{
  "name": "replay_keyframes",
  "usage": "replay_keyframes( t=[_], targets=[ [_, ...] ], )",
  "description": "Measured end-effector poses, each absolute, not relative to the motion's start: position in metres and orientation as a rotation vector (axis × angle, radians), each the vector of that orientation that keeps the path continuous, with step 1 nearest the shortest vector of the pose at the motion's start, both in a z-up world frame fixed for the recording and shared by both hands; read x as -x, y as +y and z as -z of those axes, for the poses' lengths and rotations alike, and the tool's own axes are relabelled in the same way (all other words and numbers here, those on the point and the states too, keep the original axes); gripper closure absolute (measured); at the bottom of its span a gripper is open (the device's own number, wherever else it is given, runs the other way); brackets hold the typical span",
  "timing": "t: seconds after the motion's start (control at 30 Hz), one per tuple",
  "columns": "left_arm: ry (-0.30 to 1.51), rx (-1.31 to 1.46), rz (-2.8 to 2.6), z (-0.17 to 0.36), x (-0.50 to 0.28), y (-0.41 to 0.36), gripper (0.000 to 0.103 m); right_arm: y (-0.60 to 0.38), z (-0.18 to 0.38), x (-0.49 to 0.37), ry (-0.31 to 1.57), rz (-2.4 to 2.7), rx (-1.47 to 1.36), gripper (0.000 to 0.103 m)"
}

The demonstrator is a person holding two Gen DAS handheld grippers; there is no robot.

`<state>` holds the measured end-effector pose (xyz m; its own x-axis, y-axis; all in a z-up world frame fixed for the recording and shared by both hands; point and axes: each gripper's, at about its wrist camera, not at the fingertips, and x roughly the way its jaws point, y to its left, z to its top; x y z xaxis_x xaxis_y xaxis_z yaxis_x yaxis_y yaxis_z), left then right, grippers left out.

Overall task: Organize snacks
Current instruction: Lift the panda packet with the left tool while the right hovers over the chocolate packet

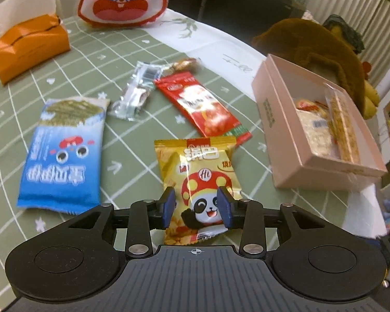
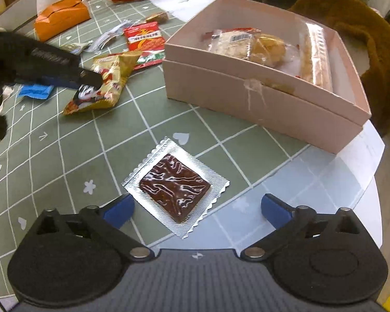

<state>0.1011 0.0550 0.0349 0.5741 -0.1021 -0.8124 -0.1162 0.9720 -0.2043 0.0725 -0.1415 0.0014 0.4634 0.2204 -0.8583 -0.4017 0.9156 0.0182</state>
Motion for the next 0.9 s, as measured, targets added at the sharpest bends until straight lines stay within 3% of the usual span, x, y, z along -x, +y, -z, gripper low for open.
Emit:
replay_keyframes(
  t=[0.33, 0.6, 0.73, 0.9],
  targets=[
    [0.909, 0.424, -0.098, -0.044, -0.106, 0.058, 0.06, -0.141, -0.001, -0.072, 1.011, -0.378, 0.191, 0.0],
    [0.936, 0.137, -0.115, -0.038, -0.12, 0.02, 0.06, -0.14, -0.001, -0.073, 1.013, -0.391, 0.199, 0.0],
    [0.956, 0.169, -0.022, -0.035, -0.124, 0.021, 0.055, -0.139, -0.002, -0.072, 1.008, -0.39, 0.197, 0.0],
    [0.934, 0.152, -0.064, -0.031, -0.122, 0.028, 0.037, -0.139, -0.002, -0.07, 0.991, -0.389, 0.191, 0.0]
  ],
)
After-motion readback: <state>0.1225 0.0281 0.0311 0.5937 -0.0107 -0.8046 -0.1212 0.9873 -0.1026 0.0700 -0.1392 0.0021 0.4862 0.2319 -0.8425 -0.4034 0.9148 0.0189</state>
